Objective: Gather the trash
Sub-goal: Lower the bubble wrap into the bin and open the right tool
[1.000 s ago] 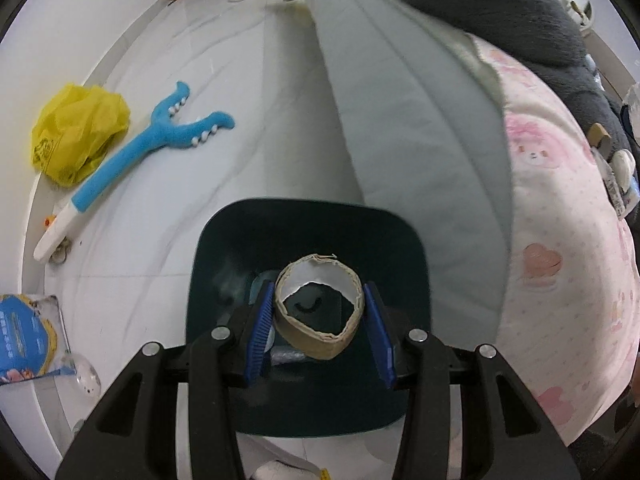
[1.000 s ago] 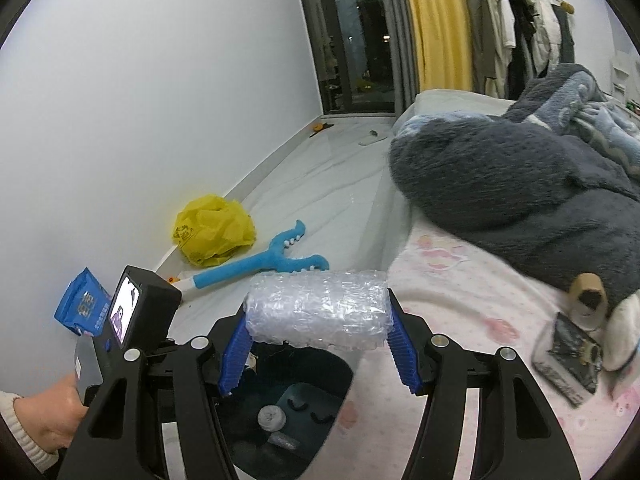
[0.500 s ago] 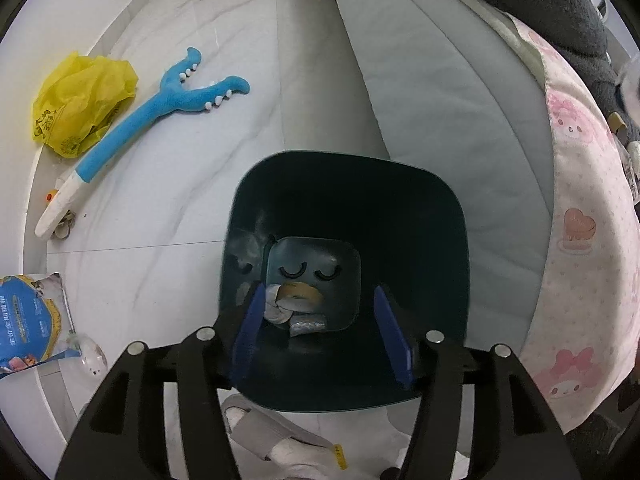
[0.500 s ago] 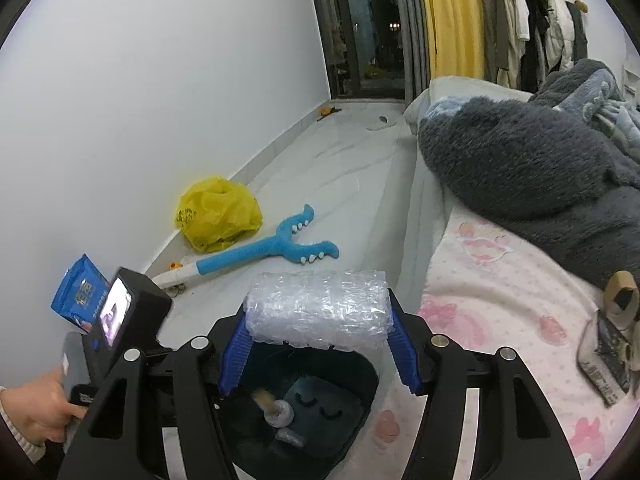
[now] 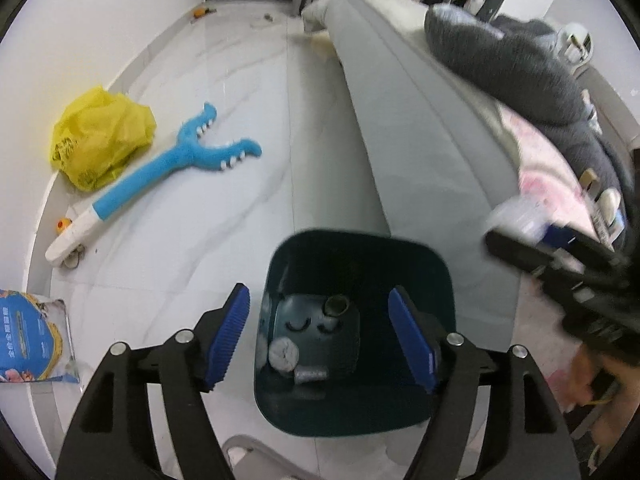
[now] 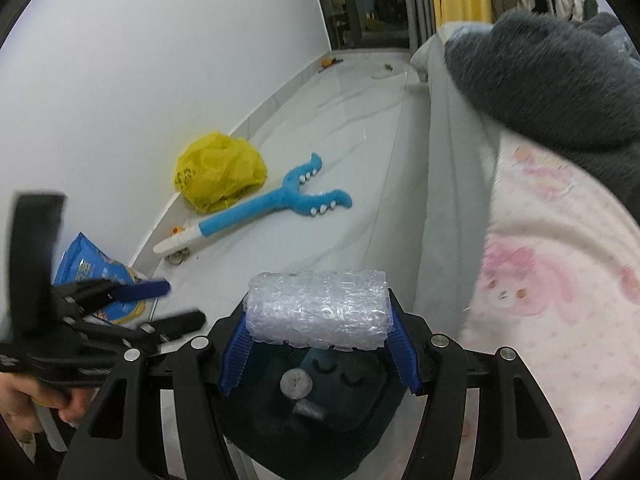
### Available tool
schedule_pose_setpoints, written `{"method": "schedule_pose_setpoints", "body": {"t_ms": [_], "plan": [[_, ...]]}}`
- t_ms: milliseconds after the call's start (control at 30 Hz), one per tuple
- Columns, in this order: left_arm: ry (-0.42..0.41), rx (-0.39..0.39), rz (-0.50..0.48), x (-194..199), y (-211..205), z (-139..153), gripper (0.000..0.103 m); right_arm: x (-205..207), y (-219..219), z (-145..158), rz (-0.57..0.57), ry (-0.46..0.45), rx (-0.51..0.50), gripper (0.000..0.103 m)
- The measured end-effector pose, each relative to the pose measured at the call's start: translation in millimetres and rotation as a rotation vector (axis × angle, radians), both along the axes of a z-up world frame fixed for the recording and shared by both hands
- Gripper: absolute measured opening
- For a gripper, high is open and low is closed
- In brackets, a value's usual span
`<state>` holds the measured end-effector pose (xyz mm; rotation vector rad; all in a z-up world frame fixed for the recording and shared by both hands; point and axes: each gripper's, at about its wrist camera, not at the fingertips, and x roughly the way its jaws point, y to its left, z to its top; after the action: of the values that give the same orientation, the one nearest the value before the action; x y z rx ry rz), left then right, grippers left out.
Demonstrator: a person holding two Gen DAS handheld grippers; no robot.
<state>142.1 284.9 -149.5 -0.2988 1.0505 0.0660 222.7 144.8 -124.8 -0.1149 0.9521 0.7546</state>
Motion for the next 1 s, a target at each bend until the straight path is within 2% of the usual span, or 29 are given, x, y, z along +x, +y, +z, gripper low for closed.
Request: {"method": "schedule_pose_setpoints", "body": {"t_ms": [367,533,667,800,900,1000], "plan": [[-0.237,0.061,-0.004,-11,0,54,0.083,-6,25,-43,0.028,0.105,-0.083,0.062],[-0.316,0.100,-0.007,-12,-6,75,0.088,-11,29,-66,0.045,0.152,-0.130,0.062],[-0.390,0.105,-0.003,-17,-13,92,0.088,-14,30,-74,0.054,0.170,-0.159,0.062],[-0.462,0.156,-0.004,-24,-22,110,0.091,-17,32,-77,0.066,0.178,-0.171,0.062],[-0.512,0.173,0.039,-28,-21,122,0.094,-20,32,-78,0.083,0.181,-0.181,0.062],[-0.551,0.191,0.059,-30,-22,132,0.095,-21,32,-79,0.096,0.192,-0.184,0.068]]}}
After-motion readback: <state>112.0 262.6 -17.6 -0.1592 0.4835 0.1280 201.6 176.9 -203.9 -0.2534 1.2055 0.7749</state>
